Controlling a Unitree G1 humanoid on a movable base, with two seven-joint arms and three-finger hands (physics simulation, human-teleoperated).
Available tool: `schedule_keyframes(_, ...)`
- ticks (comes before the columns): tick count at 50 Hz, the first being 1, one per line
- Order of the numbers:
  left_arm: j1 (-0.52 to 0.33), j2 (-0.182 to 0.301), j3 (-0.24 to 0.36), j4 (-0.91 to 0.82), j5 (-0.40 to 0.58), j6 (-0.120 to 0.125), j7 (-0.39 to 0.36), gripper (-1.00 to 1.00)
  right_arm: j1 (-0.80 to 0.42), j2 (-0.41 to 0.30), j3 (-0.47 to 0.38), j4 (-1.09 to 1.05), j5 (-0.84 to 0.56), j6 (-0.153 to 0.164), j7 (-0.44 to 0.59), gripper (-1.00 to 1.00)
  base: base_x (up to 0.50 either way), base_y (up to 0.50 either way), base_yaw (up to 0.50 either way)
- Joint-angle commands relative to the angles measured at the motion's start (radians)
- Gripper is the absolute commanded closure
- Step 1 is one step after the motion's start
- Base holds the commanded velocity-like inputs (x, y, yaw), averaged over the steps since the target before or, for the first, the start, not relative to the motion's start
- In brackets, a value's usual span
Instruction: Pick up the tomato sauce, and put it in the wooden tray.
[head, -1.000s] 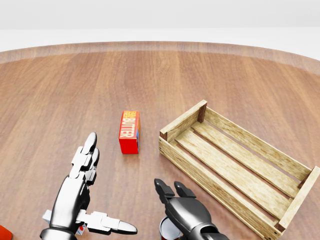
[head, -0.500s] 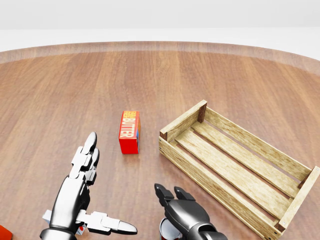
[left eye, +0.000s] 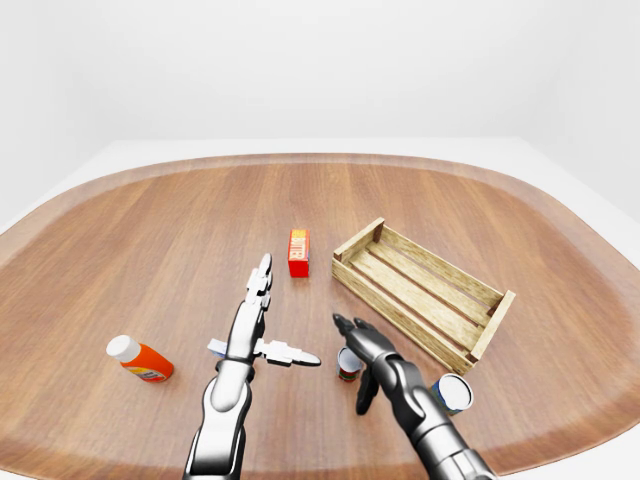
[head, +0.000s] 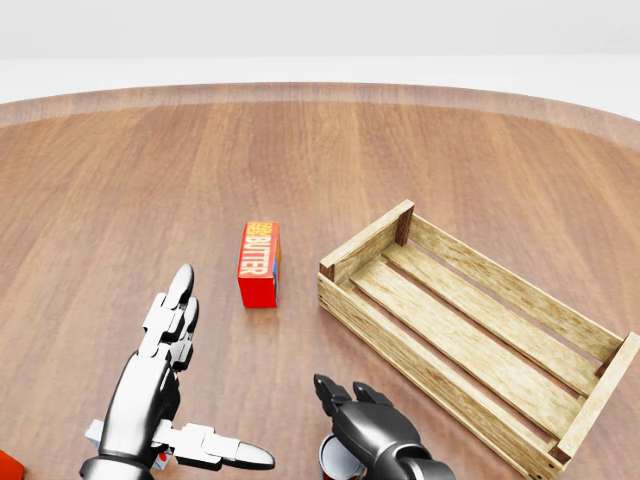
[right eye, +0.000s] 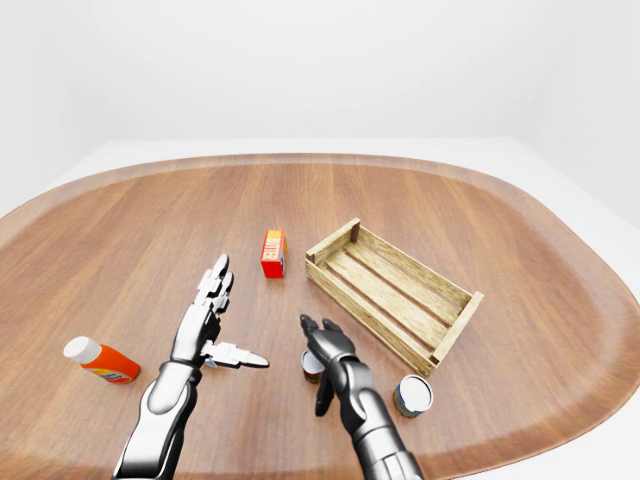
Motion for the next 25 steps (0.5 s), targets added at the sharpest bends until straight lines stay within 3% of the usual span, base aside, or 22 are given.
schedule_keyframes(1, 0.001, 0.0, -0.001, 0.0, 0.001, 0.0, 0.001, -1.0, -0.016, 0.002, -0.002, 0.03, 0.009, 0.004, 0.023, -1.0, 0.0, 0.0, 0.0)
schedule_keyframes(2, 0.0, 0.0, -0.001, -0.001, 0.0, 0.0, 0.0, -1.0, -0.013, 0.002, -0.001, 0.026, 0.016, 0.001, 0.04, -0.74, 0.0, 0.0, 0.0)
schedule_keyframes(3, 0.0, 0.0, -0.001, -0.001, 0.0, 0.0, 0.0, -1.0, -0.011, 0.004, -0.004, 0.023, 0.025, 0.004, 0.052, 0.36, 0.0, 0.0, 0.0)
schedule_keyframes(4, 0.0, 0.0, -0.001, -0.001, 0.0, 0.0, 0.0, -1.0, -0.006, 0.005, -0.008, 0.014, 0.035, 0.008, 0.063, 1.0, 0.0, 0.0, 0.0)
schedule_keyframes(11, 0.001, 0.0, -0.001, -0.001, 0.0, 0.0, 0.0, -1.0, -0.013, 0.005, -0.004, 0.025, 0.035, 0.027, 0.066, 1.0, 0.0, 0.0, 0.0)
schedule_keyframes(25, 0.005, 0.0, -0.002, -0.005, 0.0, 0.0, 0.001, -1.0, -0.013, 0.005, -0.002, 0.025, 0.036, 0.028, 0.059, 1.0, 0.0, 0.0, 0.0)
